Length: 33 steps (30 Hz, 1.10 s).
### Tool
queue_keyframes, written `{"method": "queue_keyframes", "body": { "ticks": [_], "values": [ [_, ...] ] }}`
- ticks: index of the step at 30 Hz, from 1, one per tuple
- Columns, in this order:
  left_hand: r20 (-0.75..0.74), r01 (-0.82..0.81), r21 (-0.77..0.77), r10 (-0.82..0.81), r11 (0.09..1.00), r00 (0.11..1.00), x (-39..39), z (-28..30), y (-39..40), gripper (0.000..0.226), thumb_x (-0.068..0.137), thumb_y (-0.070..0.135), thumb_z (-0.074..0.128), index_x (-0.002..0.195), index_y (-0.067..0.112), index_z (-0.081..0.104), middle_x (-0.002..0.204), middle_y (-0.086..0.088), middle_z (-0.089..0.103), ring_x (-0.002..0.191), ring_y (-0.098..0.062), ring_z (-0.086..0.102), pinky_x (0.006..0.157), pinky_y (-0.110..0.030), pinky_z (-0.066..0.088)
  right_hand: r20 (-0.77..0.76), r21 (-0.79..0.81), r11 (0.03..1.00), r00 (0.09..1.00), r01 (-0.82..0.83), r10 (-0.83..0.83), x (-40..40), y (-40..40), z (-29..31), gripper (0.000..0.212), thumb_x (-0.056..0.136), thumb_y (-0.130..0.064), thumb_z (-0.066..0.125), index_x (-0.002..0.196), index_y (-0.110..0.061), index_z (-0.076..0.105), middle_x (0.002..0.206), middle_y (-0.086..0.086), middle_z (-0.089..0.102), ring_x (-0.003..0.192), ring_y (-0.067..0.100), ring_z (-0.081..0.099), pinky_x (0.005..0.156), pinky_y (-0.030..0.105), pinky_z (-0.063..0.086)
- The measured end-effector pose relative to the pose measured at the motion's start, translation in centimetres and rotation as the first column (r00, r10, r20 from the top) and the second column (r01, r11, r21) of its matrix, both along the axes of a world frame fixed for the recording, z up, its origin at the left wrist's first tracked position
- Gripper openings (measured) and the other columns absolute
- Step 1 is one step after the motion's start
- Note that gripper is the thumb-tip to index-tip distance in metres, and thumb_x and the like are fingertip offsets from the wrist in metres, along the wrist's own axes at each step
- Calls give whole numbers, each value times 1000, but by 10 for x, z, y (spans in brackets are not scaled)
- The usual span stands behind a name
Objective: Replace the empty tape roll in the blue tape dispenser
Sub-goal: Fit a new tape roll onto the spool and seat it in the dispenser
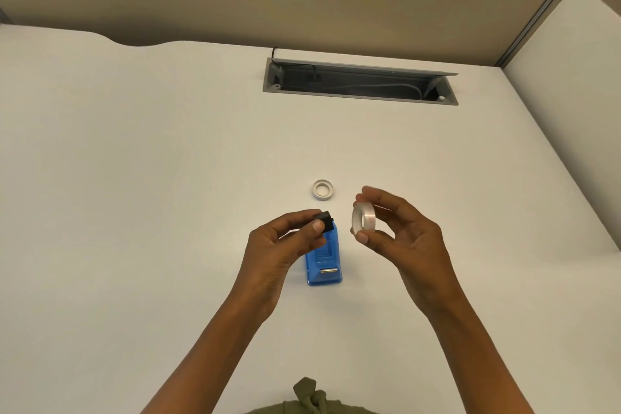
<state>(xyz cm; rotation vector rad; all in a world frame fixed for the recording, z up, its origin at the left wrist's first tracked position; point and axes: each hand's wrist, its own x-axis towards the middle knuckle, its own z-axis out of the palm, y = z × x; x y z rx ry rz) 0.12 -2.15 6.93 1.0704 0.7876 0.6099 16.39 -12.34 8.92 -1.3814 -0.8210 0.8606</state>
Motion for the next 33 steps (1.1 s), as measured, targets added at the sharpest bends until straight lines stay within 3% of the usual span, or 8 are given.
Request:
{"method": "queue_keyframes", "body": {
  "ticks": [4, 9, 15, 19, 24, 33],
  "values": [
    [-25, 30, 45, -29, 999, 999, 1, 4, -2, 36, 64, 42, 76, 97, 29, 73, 96, 5, 76, 88, -16, 72, 81, -28, 57, -47, -3, 1000, 999, -8, 8, -1, 2, 2, 49, 67, -7, 80, 111, -21, 66, 117, -2, 69, 108, 21, 64, 79, 26, 55],
    [-44, 40, 67, -37, 997, 998, 2, 8, -3, 39, 62, 45, 79, 97, 29, 73, 96, 5, 76, 88, -16, 72, 92, -41, 51, -81, 12, 998, 995, -56, 56, -2, 2, 2, 51, 65, -2, 80, 109, -23, 67, 115, -2, 69, 105, 21, 66, 77, 22, 54],
    [-48, 42, 62, -39, 997, 998, 2, 14, -5, 35, 61, 43, 76, 94, 30, 74, 95, 5, 76, 87, -16, 72, 97, -48, 48, -59, 7, 999, 998, -31, 32, -5, 2, 4, 27, 77, -29, 71, 103, -21, 71, 113, -1, 71, 108, 19, 64, 84, 22, 52],
    [-35, 24, 41, -22, 999, 999, 3, 17, -7, 41, 60, 38, 80, 98, 25, 72, 98, -2, 75, 87, -21, 72, 101, -54, 43, -41, 56, 997, 997, -56, 58, -6, 2, 4, 25, 74, -20, 73, 99, -17, 72, 111, 1, 71, 108, 17, 64, 82, 19, 51],
    [-55, 33, 53, -30, 998, 998, 3, 17, -8, 30, 67, 28, 79, 97, 22, 72, 97, -3, 75, 86, -24, 72, 101, -57, 42, -63, 75, 994, 994, -84, 89, -5, 3, 1, 32, 71, -8, 75, 102, -15, 71, 113, 3, 69, 111, 22, 63, 85, 24, 52],
    [-77, 50, 95, -43, 994, 996, 3, 18, -8, 37, 66, 34, 75, 100, 18, 71, 97, -4, 75, 87, -24, 72, 94, -51, 50, -5, 64, 985, 987, -158, 159, -7, 3, 5, 37, 72, 1, 74, 108, -6, 69, 118, 10, 65, 117, 25, 59, 91, 28, 51]
  ]
}}
